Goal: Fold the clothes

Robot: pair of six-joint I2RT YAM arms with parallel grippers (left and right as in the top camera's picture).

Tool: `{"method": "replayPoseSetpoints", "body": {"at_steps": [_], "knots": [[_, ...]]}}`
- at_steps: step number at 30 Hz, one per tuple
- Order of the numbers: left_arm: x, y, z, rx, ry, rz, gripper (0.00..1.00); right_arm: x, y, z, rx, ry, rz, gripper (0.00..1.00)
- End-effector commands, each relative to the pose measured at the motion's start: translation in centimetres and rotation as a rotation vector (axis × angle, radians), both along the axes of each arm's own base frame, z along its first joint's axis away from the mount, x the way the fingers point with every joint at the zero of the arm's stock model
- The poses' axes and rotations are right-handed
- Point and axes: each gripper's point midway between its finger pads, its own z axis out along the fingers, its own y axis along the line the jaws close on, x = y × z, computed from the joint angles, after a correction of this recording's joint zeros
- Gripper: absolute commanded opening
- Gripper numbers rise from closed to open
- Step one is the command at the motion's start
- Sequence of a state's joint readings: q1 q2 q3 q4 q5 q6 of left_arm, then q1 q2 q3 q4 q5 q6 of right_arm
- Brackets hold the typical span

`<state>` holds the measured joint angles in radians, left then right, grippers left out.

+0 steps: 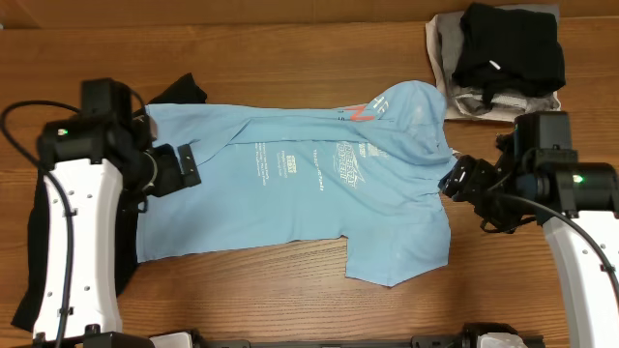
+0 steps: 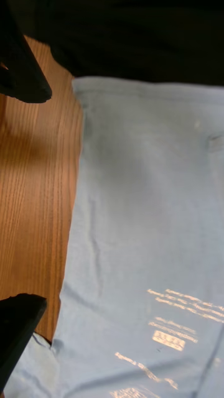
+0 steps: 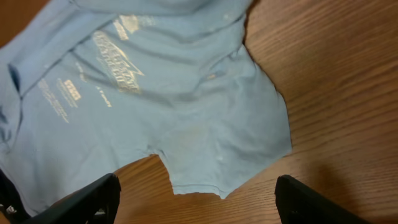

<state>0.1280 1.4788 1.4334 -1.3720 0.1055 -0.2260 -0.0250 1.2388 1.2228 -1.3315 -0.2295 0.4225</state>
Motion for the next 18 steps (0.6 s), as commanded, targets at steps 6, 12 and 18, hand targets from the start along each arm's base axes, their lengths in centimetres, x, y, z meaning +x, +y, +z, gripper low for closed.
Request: {"method": "replayPoseSetpoints", "body": {"at_steps": [6,12,18], "knots": [[-2.3,-2.1,-4.9,0.052,0.106,0.066,1.0,-0.1,0.2,-0.9,0.012,0.0,-0.012,0.83],[-5.3,-2.9,-9.7,0.063,0.219,0.212,1.0,0.2,-0.5,-1.0,-0.031,-0.011,-0.025,0.85],[-7.8,-0.1,-13.0,0.22,0.253,0.401,0.95,0.2,-0.8,-1.0,-0.047,-0.011,-0.029,0.86]]}}
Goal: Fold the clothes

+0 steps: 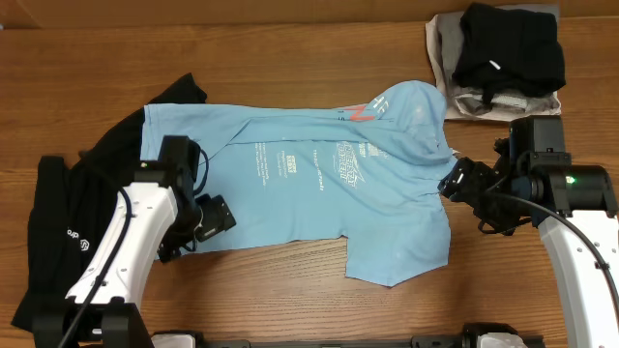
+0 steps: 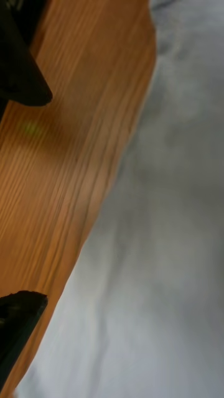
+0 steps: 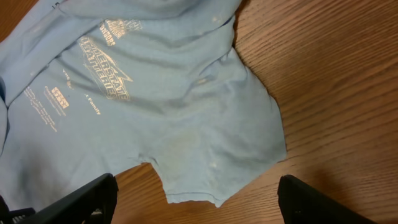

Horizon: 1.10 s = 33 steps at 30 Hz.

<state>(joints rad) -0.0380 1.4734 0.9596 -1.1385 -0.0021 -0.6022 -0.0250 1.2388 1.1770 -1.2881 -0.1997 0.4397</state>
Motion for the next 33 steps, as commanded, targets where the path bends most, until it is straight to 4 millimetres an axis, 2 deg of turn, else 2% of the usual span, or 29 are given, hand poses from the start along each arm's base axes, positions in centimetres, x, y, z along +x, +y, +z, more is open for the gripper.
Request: {"method": "replayPoseSetpoints", "body": {"at_steps": [1,6,12,16,21,23,29,33], "knots": [[-1.9,3.3,-1.2,0.213,0.014,0.213,0.94,0.0,-0.3,0.3,-0.023,-0.018,-0.005,0.87],[-2.8,5.6,-1.3,0.363,0.003,0.321,0.9,0.1,-0.3,0.2,-0.023,-0.019,-0.005,0.87],[-2.5,6.6,-1.3,0.421,-0.031,0.35,0.87,0.5,-0.3,-0.1,-0.022,-0.013,-0.004,0.87],[-2.9,7.6,-2.2,0.433,-0.042,0.427,0.87,0.7,-0.3,-0.6,-0.022,0.004,-0.004,0.87],[-3.3,9.6,-3.9,0.429,-0.067,0.524,0.73,1.0,-0.3,-0.9,-0.022,0.012,-0.004,0.87],[-2.9,10.1,-4.2,0.417,-0.085,0.525,0.7,1.1,-0.3,-0.9,-0.022,0.011,-0.004,0.87],[-0.4,10.3,-4.9,0.351,-0.163,0.393,0.7,1.4,-0.3,-0.9,-0.021,0.003,-0.004,0.87],[-0.2,10.3,-5.2,0.35,-0.18,0.389,0.56,1.3,-0.3,-0.9,-0.021,0.004,-0.004,0.87]]}}
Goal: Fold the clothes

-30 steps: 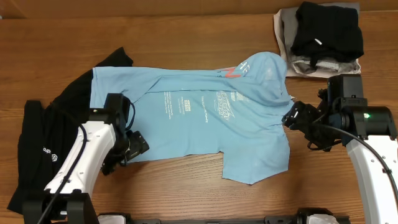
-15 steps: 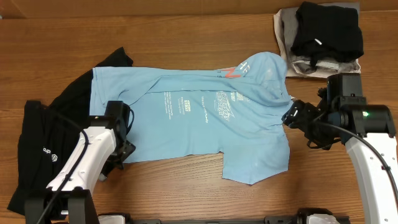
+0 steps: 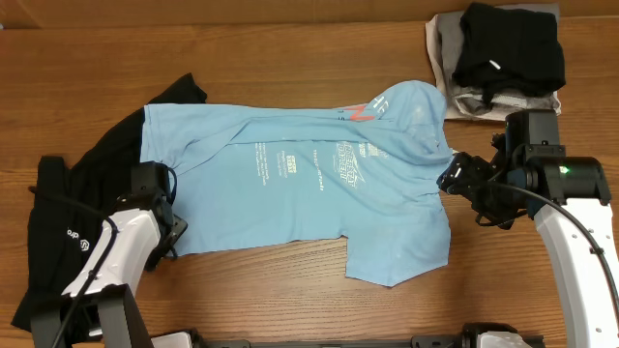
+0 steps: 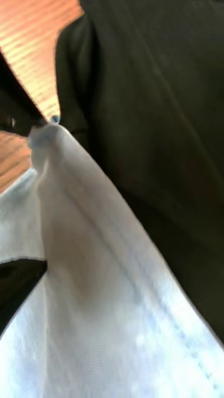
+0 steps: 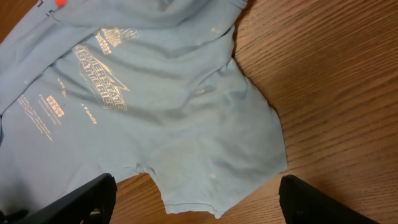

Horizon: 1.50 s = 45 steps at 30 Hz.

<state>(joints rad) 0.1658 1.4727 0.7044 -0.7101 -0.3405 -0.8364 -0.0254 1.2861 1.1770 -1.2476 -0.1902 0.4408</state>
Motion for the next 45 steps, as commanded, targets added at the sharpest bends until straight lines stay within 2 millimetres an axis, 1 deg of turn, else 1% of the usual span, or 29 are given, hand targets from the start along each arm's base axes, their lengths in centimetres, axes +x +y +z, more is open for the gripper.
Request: {"method": "replayPoseSetpoints", "body": {"at_steps": [1,2,6,9,10,12,13,14,15,16,18,19,22,26,29,31,32,37,39,41,44,45], "knots": [[-0.7,0.0,-0.4,0.0,0.019,-0.044,0.5,0.1,-0.1,0.0,-0.013,-0.003,0.0,0.87],[-0.7,0.0,-0.5,0.0,0.022,-0.044,0.44,0.1,-0.1,0.0,-0.013,-0.003,0.0,0.87],[-1.4,-0.1,-0.8,-0.004,0.043,-0.045,0.28,0.1,-0.1,0.0,-0.013,-0.003,0.0,0.87],[-1.7,-0.2,-0.8,-0.006,0.06,-0.062,0.22,0.1,-0.1,0.0,-0.013,-0.003,0.0,0.87],[-1.7,-0.2,-0.8,-0.006,0.063,-0.07,0.18,0.1,-0.1,0.0,-0.013,-0.003,0.0,0.87],[-1.7,-0.2,-0.8,-0.006,0.064,-0.073,0.16,0.1,-0.1,0.0,-0.013,-0.003,0.0,0.87],[-1.7,-0.2,-0.8,-0.005,0.065,-0.073,0.2,0.1,-0.1,0.0,-0.013,-0.003,0.0,0.87],[-1.7,-0.1,-0.8,-0.001,0.067,-0.076,0.27,0.1,-0.1,0.0,-0.012,-0.003,0.0,0.87],[-1.7,-0.1,-0.8,0.002,0.071,-0.089,0.31,0.1,-0.1,0.0,-0.012,-0.003,0.0,0.87],[-1.6,0.0,-0.8,0.005,0.071,-0.096,0.4,0.1,-0.1,0.0,-0.012,-0.003,0.0,0.87],[-1.6,0.0,-0.8,0.007,0.075,-0.107,0.64,0.1,-0.1,0.0,-0.012,-0.003,0.0,0.87],[-1.6,0.1,-0.8,0.009,0.078,-0.115,0.7,0.1,-0.1,0.0,-0.012,-0.003,0.0,0.87],[-1.7,0.4,-0.6,0.032,0.091,-0.128,0.72,0.1,-0.1,0.0,-0.013,-0.003,0.0,0.87],[-1.2,0.4,-0.6,0.032,0.07,-0.128,0.69,0.1,-0.1,-0.1,-0.013,-0.003,0.0,0.87],[-1.0,0.3,-0.7,0.022,0.061,-0.13,0.63,0.2,-0.1,0.0,-0.013,-0.005,0.0,0.87],[-1.1,0.2,-1.0,0.016,0.07,-0.13,0.56,0.2,-0.1,0.0,-0.013,-0.005,0.0,0.87],[-1.1,0.1,-1.2,0.007,0.075,-0.131,0.55,0.2,-0.1,0.0,-0.013,-0.006,0.0,0.87],[-1.7,-0.5,-3.1,-0.036,0.138,-0.134,0.55,0.2,-0.1,0.0,-0.014,-0.008,0.0,0.87],[-2.0,-0.6,-3.9,-0.043,0.166,-0.134,0.5,0.2,-0.1,0.0,-0.014,-0.008,0.0,0.87],[-1.9,-0.6,-4.4,-0.048,0.175,-0.134,0.2,0.2,-0.1,0.0,-0.014,-0.008,0.0,0.87],[-1.8,-0.7,-4.5,-0.053,0.171,-0.134,0.1,0.2,-0.1,0.0,-0.014,-0.008,0.0,0.87],[-1.6,-0.6,-4.4,-0.053,0.168,-0.134,0.04,0.2,-0.1,0.0,-0.013,-0.007,0.0,0.87]]}}
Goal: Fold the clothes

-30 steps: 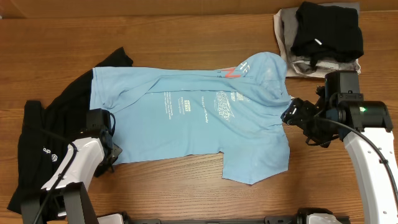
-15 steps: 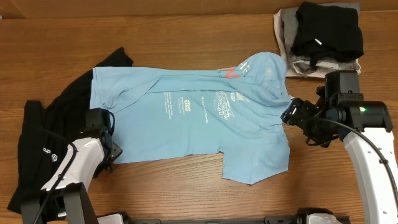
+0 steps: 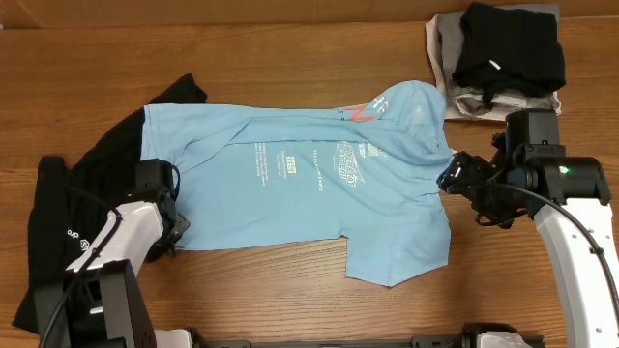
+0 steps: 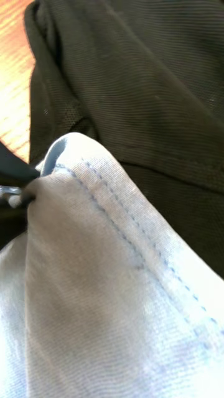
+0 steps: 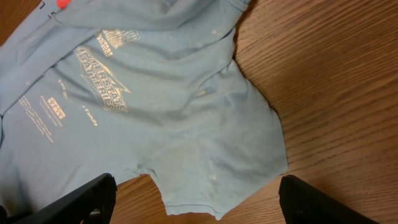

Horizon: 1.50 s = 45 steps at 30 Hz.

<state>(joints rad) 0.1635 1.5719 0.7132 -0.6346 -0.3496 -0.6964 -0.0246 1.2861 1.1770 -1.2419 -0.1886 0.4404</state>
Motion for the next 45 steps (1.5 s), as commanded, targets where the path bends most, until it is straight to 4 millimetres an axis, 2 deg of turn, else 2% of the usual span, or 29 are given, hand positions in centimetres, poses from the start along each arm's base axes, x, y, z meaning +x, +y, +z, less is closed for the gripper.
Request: {"method": "replayPoseSetpoints", "body": {"at_steps": [1,6,15,20,21,23,25,27,30,32,35,39,40,45], "knots": [[-2.5,-0.9,-2.5,-0.056,0.106,0.001,0.04,0.1,-0.1,-0.1,-0.011,-0.002,-0.001,0.87],[-1.4,-0.7,-1.1,-0.056,0.117,-0.027,0.04,0.1,-0.1,-0.1,-0.011,-0.002,-0.001,0.87],[2.2,-0.1,5.2,-0.057,0.137,-0.1,0.04,0.2,-0.1,0.0,-0.011,-0.005,-0.001,0.87],[2.6,0.0,5.9,-0.057,0.138,-0.113,0.05,0.2,-0.1,0.0,-0.011,-0.005,-0.001,0.87],[2.6,0.0,5.9,-0.058,0.139,-0.113,0.07,0.2,-0.1,0.0,-0.011,-0.005,-0.001,0.87],[2.6,0.0,5.9,-0.057,0.139,-0.113,0.18,0.2,-0.1,0.0,-0.011,-0.005,-0.001,0.87],[2.6,0.0,5.9,-0.057,0.139,-0.113,0.38,0.1,-0.1,0.0,-0.011,-0.004,-0.001,0.87],[2.6,0.0,5.9,-0.057,0.139,-0.113,0.43,0.1,-0.1,0.0,-0.011,-0.004,-0.001,0.87],[2.6,0.0,5.9,-0.058,0.14,-0.113,0.26,0.1,-0.1,0.0,-0.011,-0.004,-0.001,0.87],[2.5,0.0,5.9,-0.058,0.141,-0.113,0.07,0.1,-0.1,0.0,-0.011,-0.004,-0.001,0.87],[2.4,0.0,5.9,-0.059,0.145,-0.113,0.04,0.1,-0.1,0.0,-0.011,-0.004,-0.001,0.87],[1.4,-0.2,5.6,-0.067,0.182,-0.112,0.18,0.1,-0.1,0.0,-0.011,-0.003,-0.001,0.87],[1.0,-0.2,5.5,-0.064,0.199,-0.112,0.34,0.1,-0.1,0.0,-0.011,-0.004,-0.001,0.87],[0.1,0.4,5.5,-0.052,0.23,-0.096,0.45,0.2,-0.1,0.0,-0.012,-0.005,0.0,0.87]]}}
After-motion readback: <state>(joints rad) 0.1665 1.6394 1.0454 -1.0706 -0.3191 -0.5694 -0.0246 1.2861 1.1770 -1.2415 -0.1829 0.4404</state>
